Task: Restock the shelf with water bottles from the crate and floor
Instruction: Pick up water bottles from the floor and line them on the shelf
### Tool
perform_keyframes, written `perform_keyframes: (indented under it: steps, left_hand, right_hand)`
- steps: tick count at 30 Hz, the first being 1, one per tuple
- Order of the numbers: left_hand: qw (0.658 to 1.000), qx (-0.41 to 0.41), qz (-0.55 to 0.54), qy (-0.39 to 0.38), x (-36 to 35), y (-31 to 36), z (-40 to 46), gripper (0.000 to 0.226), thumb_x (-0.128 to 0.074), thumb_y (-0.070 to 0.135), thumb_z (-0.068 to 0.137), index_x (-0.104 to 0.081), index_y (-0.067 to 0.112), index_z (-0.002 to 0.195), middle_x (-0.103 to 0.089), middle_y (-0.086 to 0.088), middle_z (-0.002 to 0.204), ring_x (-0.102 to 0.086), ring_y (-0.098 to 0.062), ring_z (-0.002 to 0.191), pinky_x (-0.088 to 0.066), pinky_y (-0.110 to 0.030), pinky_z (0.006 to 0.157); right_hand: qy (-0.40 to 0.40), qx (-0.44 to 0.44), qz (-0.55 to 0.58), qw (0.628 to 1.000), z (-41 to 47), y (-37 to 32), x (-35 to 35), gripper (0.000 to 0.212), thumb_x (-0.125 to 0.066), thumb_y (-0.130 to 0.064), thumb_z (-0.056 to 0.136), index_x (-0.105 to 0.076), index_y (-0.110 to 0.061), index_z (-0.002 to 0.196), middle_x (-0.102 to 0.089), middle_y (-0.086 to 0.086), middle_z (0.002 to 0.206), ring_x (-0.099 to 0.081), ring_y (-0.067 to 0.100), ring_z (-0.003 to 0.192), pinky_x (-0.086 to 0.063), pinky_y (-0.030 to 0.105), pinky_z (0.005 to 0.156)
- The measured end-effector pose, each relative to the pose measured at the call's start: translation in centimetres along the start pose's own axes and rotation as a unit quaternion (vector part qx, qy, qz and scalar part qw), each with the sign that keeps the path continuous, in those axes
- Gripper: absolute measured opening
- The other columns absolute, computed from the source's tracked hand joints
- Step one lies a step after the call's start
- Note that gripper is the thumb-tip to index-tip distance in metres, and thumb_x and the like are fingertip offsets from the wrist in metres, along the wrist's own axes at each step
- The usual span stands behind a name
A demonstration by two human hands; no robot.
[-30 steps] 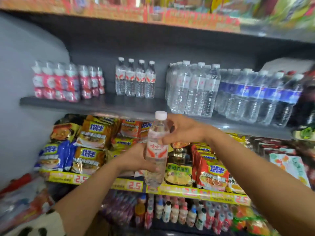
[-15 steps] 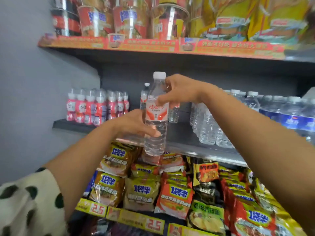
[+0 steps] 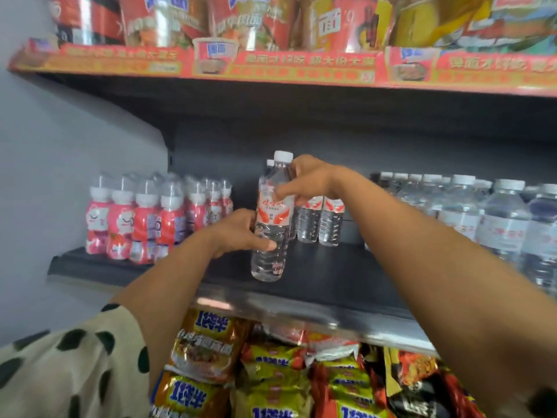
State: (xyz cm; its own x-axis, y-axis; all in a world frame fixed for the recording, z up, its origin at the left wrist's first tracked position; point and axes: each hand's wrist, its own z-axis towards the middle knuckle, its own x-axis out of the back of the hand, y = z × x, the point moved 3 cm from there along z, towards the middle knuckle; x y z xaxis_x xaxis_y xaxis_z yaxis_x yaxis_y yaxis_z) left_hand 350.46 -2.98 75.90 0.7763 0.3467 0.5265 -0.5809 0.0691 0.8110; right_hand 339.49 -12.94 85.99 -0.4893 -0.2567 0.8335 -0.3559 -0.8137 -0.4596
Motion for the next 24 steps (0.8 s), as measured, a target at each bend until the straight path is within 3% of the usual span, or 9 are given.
perform_keyframes:
  steps: [5,9,11,15,20,24]
  left_hand:
    - [1.000,0.007,-0.007,0.007,1.0,-2.7,3.1,0.028,-0.075,0.005,0.080,-0.066,0.018,0.102,-0.070,0.003,0.106,-0.064,-0.007,0.097,-0.049,-0.018,0.079]
    - [1.000,0.016,-0.016,0.019,1.5,-3.8,4.8,0.033,-0.076,0.005,0.079,-0.065,0.014,0.109,-0.070,-0.001,0.110,-0.065,-0.013,0.103,-0.050,-0.026,0.089]
    - [0.999,0.035,-0.028,0.022,1.3,-4.4,5.1,0.035,-0.073,0.002,0.081,-0.063,0.009,0.114,-0.069,-0.005,0.112,-0.065,-0.014,0.101,-0.053,-0.025,0.086]
    - [0.998,0.066,0.000,0.007,1.0,-5.8,5.2,0.032,-0.071,0.000,0.083,-0.063,0.003,0.114,-0.070,-0.012,0.109,-0.066,-0.020,0.100,-0.054,-0.032,0.088]
    - [0.998,0.058,0.008,0.006,1.4,-5.8,5.9,0.033,-0.071,-0.003,0.081,-0.063,0.001,0.113,-0.071,-0.013,0.108,-0.067,-0.022,0.099,-0.056,-0.030,0.085]
    - [0.998,0.050,0.034,0.016,1.3,-6.0,7.2,0.030,-0.071,-0.002,0.082,-0.064,0.003,0.111,-0.071,-0.011,0.105,-0.067,-0.022,0.097,-0.055,-0.034,0.088]
  right_hand:
    - [-0.018,-0.007,-0.011,1.000,4.7,1.5,-1.7,0.045,-0.079,-0.024,0.072,-0.063,-0.002,0.107,-0.073,0.008,0.095,-0.073,0.022,0.083,-0.060,0.042,0.078]
    - [-0.042,-0.010,-0.012,0.999,6.5,2.1,-1.7,0.046,-0.080,-0.026,0.073,-0.062,-0.006,0.111,-0.072,0.006,0.100,-0.072,0.019,0.086,-0.059,0.037,0.081]
    - [-0.053,-0.015,-0.001,0.998,6.7,2.6,-1.7,0.046,-0.080,-0.026,0.075,-0.062,-0.007,0.112,-0.071,0.006,0.106,-0.071,0.019,0.090,-0.059,0.035,0.082]
    - [-0.113,-0.059,-0.024,0.992,5.6,3.9,-3.5,0.075,-0.086,-0.035,0.065,-0.055,-0.010,0.127,-0.063,0.006,0.122,-0.068,0.022,0.098,-0.060,0.033,0.077]
    - [-0.105,-0.060,0.017,0.992,4.9,5.2,-5.7,0.034,-0.077,-0.015,0.079,-0.062,-0.006,0.108,-0.066,0.009,0.090,-0.068,0.021,0.078,-0.061,0.033,0.071]
    - [-0.083,-0.067,0.023,0.994,6.2,5.9,-6.0,0.014,-0.074,-0.011,0.081,-0.062,-0.008,0.086,-0.065,0.010,0.087,-0.067,0.020,0.073,-0.061,0.030,0.067]
